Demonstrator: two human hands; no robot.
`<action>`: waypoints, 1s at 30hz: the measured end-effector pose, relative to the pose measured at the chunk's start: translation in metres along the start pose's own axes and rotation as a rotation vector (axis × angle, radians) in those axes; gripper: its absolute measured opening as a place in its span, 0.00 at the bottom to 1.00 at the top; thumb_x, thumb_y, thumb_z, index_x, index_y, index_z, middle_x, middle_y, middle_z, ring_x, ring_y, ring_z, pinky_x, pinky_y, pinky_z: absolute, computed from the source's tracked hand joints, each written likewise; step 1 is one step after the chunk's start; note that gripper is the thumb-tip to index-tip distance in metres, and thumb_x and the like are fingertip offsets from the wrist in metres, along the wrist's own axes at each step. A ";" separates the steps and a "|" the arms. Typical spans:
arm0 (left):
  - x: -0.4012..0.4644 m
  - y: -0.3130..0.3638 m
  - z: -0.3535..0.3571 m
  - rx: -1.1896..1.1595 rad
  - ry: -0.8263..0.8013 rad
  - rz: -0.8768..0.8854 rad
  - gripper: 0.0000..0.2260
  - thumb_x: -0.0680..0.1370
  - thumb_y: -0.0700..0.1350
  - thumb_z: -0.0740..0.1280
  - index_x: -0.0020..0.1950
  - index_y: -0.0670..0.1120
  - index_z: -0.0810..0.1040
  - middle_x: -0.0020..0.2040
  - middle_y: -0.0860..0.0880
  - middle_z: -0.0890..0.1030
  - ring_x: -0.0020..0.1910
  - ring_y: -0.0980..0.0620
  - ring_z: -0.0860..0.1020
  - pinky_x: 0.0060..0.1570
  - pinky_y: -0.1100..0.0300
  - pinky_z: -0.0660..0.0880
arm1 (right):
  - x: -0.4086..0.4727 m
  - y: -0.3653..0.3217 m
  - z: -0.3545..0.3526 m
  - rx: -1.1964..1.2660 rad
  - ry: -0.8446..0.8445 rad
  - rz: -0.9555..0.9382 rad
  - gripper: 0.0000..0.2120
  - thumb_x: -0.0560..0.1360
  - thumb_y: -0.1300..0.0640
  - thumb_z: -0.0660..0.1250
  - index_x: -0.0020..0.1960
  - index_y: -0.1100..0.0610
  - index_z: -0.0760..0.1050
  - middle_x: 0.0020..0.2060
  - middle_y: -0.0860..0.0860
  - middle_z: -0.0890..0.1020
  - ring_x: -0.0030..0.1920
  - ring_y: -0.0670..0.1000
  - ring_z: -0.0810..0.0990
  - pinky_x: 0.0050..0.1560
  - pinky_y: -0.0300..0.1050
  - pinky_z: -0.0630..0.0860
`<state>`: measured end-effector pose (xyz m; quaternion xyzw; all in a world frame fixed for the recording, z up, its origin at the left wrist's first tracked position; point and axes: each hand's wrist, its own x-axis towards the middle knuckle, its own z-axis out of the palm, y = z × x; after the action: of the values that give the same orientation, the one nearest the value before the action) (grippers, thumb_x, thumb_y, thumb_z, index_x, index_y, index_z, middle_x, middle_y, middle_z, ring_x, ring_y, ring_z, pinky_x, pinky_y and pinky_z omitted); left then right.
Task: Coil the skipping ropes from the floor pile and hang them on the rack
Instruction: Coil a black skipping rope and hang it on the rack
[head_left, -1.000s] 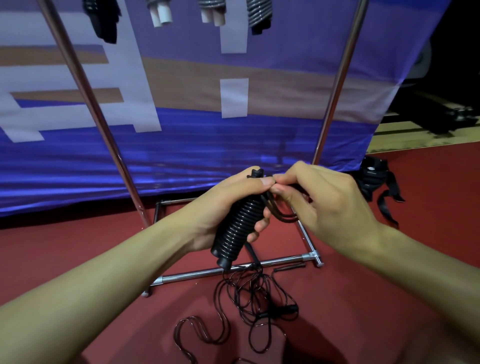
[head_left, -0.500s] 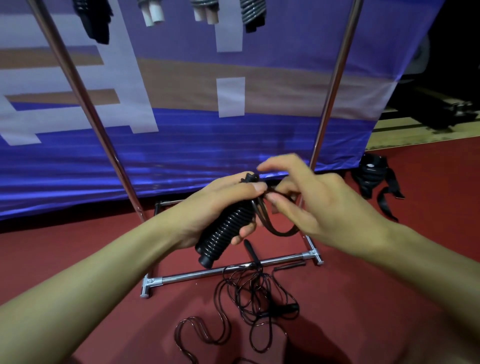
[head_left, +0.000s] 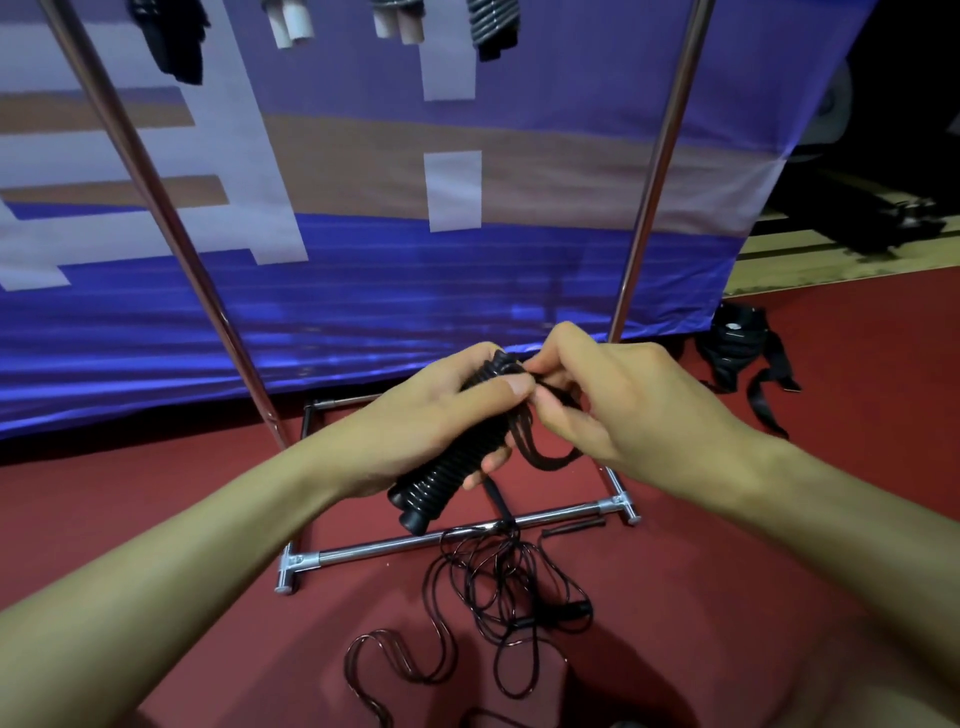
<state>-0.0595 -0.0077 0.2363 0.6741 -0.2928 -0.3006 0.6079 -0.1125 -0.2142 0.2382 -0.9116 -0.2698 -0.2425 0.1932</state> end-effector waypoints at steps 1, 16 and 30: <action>-0.002 -0.001 0.000 0.069 -0.014 -0.017 0.10 0.84 0.49 0.65 0.54 0.43 0.70 0.38 0.41 0.76 0.31 0.45 0.72 0.30 0.56 0.73 | -0.001 0.002 0.001 -0.008 -0.027 0.003 0.10 0.79 0.49 0.62 0.54 0.55 0.72 0.37 0.47 0.82 0.36 0.51 0.80 0.34 0.53 0.78; -0.001 -0.008 -0.006 0.451 -0.059 -0.077 0.10 0.82 0.50 0.69 0.55 0.46 0.70 0.33 0.50 0.78 0.30 0.50 0.75 0.32 0.53 0.75 | 0.008 0.003 0.003 0.379 -0.218 0.263 0.05 0.75 0.57 0.75 0.44 0.52 0.79 0.35 0.46 0.82 0.34 0.44 0.78 0.37 0.33 0.72; 0.005 -0.012 -0.004 0.462 -0.047 -0.130 0.12 0.81 0.51 0.70 0.56 0.46 0.71 0.32 0.49 0.78 0.30 0.48 0.75 0.32 0.51 0.75 | 0.015 0.006 -0.007 0.157 -0.314 0.234 0.09 0.76 0.52 0.75 0.55 0.50 0.82 0.39 0.41 0.84 0.41 0.37 0.83 0.45 0.30 0.77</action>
<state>-0.0529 -0.0079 0.2241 0.8056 -0.3237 -0.2798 0.4099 -0.1002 -0.2166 0.2500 -0.9455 -0.2068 -0.0516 0.2462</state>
